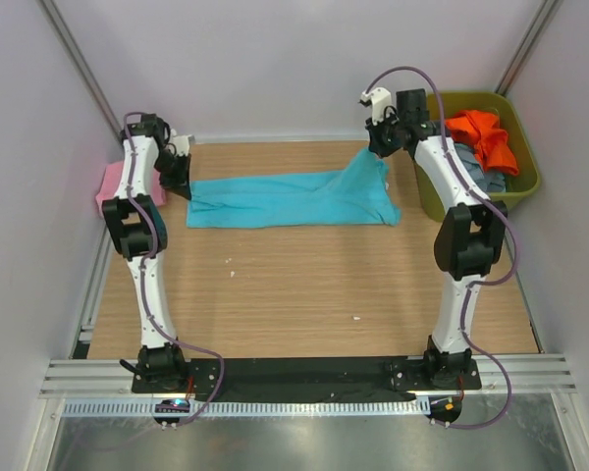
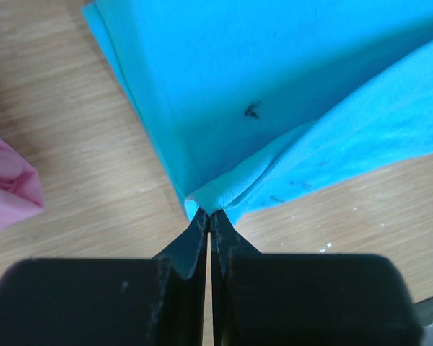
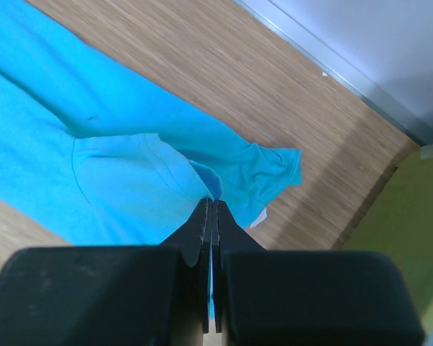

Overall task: Fold and stack the t-shirts
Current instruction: Fold the tshirt

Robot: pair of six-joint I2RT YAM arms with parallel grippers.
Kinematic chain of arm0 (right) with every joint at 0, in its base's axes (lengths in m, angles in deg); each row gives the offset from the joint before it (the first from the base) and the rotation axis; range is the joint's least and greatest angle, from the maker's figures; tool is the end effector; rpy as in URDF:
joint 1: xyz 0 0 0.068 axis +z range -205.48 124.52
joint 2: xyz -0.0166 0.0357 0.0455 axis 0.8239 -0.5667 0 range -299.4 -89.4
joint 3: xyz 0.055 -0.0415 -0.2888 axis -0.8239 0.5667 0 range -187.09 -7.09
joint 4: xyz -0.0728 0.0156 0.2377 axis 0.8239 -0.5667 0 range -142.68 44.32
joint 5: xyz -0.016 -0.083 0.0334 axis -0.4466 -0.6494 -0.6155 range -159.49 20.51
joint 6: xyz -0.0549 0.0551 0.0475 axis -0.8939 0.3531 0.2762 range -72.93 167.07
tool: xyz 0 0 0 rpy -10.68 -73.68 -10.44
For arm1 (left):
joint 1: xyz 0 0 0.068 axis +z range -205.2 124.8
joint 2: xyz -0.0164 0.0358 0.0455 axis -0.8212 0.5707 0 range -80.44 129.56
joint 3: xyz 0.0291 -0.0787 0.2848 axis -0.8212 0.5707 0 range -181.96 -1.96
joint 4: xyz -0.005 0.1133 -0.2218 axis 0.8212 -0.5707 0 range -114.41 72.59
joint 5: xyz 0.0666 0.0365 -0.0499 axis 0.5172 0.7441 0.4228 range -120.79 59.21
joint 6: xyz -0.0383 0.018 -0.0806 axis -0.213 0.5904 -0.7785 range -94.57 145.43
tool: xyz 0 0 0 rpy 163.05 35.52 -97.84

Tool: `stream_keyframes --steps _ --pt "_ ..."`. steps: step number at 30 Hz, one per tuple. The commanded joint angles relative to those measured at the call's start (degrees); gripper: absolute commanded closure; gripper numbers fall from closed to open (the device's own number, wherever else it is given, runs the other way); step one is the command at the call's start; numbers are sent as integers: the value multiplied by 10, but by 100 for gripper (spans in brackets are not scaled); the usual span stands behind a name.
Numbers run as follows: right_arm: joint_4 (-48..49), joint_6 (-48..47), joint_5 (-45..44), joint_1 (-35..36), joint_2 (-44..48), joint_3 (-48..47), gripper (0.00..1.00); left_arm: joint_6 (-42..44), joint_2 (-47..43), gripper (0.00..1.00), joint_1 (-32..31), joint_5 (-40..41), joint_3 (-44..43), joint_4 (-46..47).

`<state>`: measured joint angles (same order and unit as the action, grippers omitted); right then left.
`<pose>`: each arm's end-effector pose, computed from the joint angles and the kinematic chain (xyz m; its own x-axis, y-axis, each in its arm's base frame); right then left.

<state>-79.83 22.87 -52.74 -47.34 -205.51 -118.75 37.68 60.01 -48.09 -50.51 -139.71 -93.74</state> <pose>0.4934 0.0943 0.3197 -0.4164 -0.4561 -0.7865 -0.5802 0.7993 -0.1563 0.5053 0.0353 0.1986 -0.9632 0.0811 -0.2562 0.1550 0.9464 -0.2834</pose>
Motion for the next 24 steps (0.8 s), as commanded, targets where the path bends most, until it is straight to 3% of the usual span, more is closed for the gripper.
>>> stream_keyframes --steps 1,8,21,23,24 --pt "30 10 -20 -2 -55 -51 99 -8 25 100 -6 28 -52 20" --pt "45 16 -36 -2 -148 -142 99 -18 42 100 -11 59 -61 41" --pt "65 12 -52 1 -148 -153 99 -32 62 100 -10 70 -107 65" --pt "68 12 -59 2 -159 -159 99 -42 69 91 -11 83 -113 74" --pt "69 13 -62 4 -163 -163 99 -45 72 79 -11 87 -123 78"
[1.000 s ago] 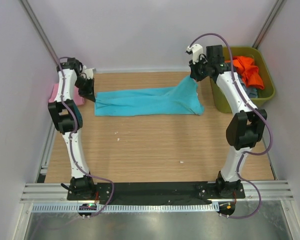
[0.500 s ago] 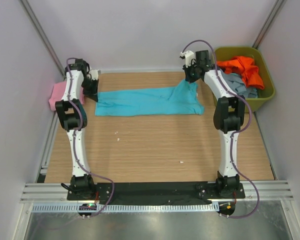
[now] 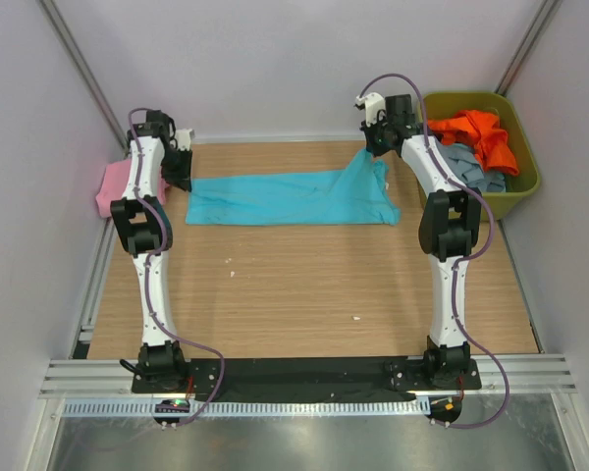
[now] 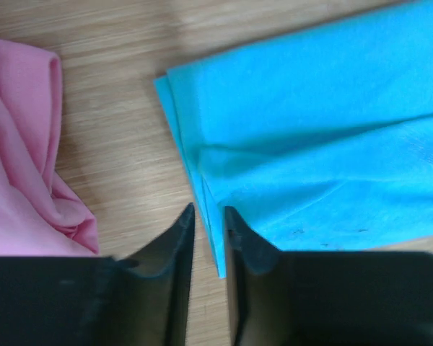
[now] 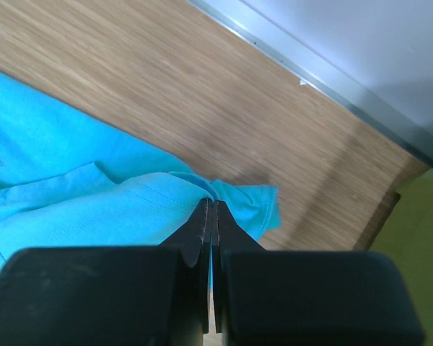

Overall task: Fold and stack the t-shirts
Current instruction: Fold the tshirt

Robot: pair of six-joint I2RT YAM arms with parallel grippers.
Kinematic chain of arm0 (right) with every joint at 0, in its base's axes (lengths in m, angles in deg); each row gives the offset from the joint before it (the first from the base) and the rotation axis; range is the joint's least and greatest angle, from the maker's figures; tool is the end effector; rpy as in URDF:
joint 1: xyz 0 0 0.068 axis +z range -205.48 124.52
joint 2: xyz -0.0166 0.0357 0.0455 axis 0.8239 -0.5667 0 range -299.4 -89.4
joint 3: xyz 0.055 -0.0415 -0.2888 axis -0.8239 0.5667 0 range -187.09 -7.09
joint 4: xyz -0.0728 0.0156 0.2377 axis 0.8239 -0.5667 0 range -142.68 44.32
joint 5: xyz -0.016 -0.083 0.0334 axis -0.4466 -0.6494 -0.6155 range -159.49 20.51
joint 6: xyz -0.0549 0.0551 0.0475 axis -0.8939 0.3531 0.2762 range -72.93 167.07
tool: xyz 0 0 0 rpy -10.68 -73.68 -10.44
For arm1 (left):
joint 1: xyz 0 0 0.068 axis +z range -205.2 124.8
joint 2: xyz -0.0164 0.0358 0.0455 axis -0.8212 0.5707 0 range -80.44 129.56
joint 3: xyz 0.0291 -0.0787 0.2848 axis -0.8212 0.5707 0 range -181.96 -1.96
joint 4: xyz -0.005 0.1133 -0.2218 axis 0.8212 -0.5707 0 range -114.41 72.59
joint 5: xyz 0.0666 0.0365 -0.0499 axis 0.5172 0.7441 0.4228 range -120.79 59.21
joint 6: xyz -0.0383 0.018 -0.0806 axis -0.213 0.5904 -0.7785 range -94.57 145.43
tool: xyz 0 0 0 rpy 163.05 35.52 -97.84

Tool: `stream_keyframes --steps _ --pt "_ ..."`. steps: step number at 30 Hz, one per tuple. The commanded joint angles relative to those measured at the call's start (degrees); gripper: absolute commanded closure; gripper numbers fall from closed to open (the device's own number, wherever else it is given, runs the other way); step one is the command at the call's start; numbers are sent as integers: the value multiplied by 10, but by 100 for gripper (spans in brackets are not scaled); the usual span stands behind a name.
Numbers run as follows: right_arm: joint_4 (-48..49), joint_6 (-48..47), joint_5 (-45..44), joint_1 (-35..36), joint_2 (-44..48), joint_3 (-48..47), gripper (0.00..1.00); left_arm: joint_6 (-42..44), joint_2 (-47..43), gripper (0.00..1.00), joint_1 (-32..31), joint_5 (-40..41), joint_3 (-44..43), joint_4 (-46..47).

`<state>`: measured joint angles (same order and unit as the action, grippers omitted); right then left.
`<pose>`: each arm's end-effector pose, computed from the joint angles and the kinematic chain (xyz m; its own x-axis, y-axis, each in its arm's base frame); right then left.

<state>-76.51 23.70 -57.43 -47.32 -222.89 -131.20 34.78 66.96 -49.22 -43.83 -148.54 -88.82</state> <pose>0.5665 0.0984 0.2451 -0.4690 -0.4591 -0.7545 -0.5259 0.8315 -0.1791 0.5417 0.0383 0.1798 -0.9399 0.0606 -0.3360 0.1212 0.9792 -0.1625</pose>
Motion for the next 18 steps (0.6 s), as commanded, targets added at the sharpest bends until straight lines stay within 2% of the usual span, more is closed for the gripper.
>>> stream_keyframes --steps 1,3,4,6,7,10,13,18 --pt "37 3 -18 5 7 -41 99 -18 3 73 0 21 -39 29" --pt "45 5 -36 8 2 -39 99 -24 -8 58 -2 23 -37 30" --pt "49 5 -45 11 2 -39 98 -27 -27 55 -1 22 -30 28" --pt "58 4 -75 16 4 -29 91 -30 -53 51 -1 7 2 29" --pt "58 3 -80 18 7 -24 79 -34 -76 50 -1 -4 12 28" --pt "63 8 -108 19 20 -3 61 -35 -99 50 -4 -58 50 19" --pt "72 25 -150 19 42 19 55 -27 -103 50 -14 -85 68 5" --pt "60 49 -145 22 75 76 54 -18 -80 54 -44 -126 85 -9"
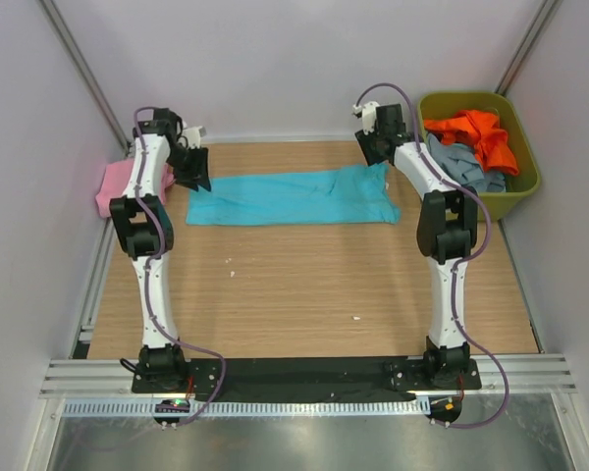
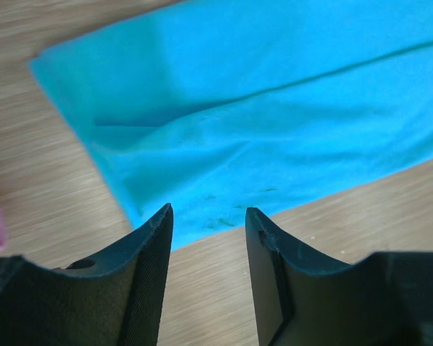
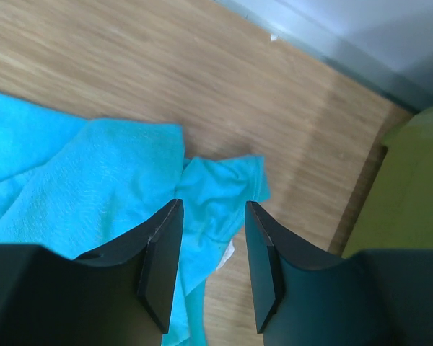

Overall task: Fold and stack the t-shirts
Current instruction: Fold the tshirt

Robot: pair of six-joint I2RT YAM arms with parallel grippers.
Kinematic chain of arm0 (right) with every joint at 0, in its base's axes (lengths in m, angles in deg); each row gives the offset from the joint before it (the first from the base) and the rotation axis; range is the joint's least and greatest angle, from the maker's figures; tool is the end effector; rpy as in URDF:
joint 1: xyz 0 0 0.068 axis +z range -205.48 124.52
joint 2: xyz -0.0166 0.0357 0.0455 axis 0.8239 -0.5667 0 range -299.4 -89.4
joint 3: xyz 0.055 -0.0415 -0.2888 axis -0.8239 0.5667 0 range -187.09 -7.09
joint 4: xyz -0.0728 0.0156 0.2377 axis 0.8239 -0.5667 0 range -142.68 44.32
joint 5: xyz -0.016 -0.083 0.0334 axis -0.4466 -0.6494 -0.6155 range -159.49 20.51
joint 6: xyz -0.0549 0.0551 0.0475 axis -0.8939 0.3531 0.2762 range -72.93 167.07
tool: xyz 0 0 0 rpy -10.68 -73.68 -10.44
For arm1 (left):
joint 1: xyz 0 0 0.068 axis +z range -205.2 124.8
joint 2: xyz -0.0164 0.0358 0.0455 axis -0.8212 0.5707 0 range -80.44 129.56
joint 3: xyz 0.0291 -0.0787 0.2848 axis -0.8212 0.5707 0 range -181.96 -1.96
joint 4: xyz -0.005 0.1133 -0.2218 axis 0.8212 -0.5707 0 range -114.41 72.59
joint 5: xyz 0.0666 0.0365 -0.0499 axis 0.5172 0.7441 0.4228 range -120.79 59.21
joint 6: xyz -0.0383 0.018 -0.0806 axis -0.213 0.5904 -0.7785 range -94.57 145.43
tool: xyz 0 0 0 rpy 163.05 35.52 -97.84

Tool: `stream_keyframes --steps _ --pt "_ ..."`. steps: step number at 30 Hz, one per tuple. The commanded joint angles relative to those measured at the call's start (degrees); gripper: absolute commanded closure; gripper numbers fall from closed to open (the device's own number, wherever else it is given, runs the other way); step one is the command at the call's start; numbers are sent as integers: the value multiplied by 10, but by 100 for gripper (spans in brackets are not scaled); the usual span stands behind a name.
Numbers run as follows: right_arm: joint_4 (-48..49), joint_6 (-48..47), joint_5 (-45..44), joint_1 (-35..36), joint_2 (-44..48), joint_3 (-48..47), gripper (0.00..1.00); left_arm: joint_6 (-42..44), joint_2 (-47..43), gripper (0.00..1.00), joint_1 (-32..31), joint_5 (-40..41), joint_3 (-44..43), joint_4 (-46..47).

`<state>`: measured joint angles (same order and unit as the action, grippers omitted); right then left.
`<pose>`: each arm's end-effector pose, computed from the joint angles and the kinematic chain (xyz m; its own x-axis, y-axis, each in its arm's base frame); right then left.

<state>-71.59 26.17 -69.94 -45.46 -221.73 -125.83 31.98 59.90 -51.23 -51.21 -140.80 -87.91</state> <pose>0.5653 0.0992 0.2318 -0.5253 -0.4551 -0.7190 -0.3804 0.8814 -0.2799 0.5228 0.0078 0.2088 -0.9377 0.0420 -0.3448 0.1506 0.9437 -0.2945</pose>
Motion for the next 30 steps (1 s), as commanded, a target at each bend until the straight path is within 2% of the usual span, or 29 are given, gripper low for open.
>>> stream_keyframes --steps 1,6,13,18,23,30 --pt "2 28 -8 5 69 31 54 14 -3 55 -28 -70 5 -18" --pt "-35 47 47 8 77 69 54 14 45 59 -34 -98 4 -25" --pt "-58 61 85 9 123 174 54 7 77 59 -33 -81 7 -25" --pt "-72 77 119 9 124 198 54 -1 85 58 -33 -57 9 -23" --pt "-71 84 88 9 100 199 52 1 58 59 -33 -20 66 -25" --pt "-61 78 61 3 58 159 51 0 -17 60 -33 -28 172 -19"
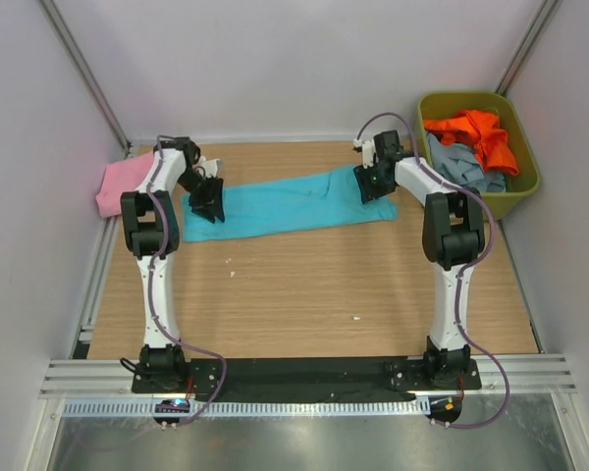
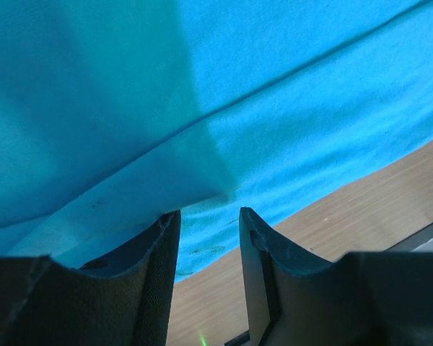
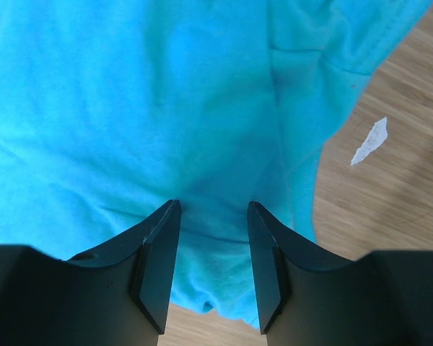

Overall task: Fold and stack the t-shirts
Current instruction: Fold the tshirt

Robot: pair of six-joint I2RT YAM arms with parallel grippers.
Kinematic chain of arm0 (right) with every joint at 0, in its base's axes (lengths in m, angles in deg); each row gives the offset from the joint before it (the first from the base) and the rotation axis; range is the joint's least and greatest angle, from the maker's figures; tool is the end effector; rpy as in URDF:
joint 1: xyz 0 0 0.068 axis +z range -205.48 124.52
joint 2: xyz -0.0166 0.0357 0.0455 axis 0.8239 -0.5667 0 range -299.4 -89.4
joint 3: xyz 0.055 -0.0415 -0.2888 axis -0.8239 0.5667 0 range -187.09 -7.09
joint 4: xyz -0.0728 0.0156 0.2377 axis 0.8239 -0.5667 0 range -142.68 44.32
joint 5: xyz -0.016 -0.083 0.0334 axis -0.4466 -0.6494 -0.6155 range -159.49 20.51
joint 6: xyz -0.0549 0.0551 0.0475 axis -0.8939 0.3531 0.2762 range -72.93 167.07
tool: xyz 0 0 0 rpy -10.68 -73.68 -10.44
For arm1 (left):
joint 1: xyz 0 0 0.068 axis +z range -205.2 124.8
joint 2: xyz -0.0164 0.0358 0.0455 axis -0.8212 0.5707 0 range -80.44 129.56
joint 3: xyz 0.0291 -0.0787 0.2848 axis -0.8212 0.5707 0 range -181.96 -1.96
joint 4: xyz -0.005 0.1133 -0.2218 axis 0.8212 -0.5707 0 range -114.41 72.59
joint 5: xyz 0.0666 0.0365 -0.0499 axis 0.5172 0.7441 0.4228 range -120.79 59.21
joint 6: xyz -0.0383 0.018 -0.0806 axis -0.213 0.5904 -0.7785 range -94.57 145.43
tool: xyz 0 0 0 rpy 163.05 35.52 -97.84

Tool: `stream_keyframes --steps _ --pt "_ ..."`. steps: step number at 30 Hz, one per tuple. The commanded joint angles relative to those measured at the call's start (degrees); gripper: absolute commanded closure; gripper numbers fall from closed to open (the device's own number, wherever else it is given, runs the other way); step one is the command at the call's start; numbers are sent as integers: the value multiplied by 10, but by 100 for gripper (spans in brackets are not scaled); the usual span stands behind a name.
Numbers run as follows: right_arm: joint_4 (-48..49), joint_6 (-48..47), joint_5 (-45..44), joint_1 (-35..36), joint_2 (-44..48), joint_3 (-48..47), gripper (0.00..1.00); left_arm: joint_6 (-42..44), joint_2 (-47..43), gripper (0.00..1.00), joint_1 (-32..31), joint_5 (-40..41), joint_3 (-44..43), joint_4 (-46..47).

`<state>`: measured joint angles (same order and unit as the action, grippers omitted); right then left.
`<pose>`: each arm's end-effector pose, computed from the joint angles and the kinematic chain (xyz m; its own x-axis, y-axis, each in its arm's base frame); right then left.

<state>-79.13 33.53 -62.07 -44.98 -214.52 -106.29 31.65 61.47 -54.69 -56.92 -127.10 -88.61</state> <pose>0.4895 0.1014 0.1690 -0.7651 -0.3779 -0.5213 -0.4367 0.8995 -0.0112 0.4921 -0.0315 0.1353 -0.9926 0.0884 -0.0828 0.1158 0.8936 -0.4338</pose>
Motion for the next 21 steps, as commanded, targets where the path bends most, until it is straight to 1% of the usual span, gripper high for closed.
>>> stream_keyframes --steps 1,6,8,12,16,18,20,21 --pt "15 4 -21 -4 -30 -58 52 3 -40 60 3 31 43 -12" --pt "18 2 -37 -4 -81 -152 51 0 -91 60 0 36 101 -9" --pt "19 0 -45 -4 -101 -179 51 2 -106 60 -22 41 118 -8" --pt "40 7 -71 -4 -86 -212 51 12 -149 60 -31 48 113 -15" --pt "43 38 -71 -3 -22 -190 51 43 -188 60 -43 54 66 -38" --pt "29 61 -44 -3 20 -160 51 81 -193 60 -49 66 60 -43" --pt "16 105 -16 -3 50 -129 51 115 -195 60 -57 84 66 -53" --pt "9 121 19 -4 78 -92 51 144 -198 61 -60 99 75 -51"
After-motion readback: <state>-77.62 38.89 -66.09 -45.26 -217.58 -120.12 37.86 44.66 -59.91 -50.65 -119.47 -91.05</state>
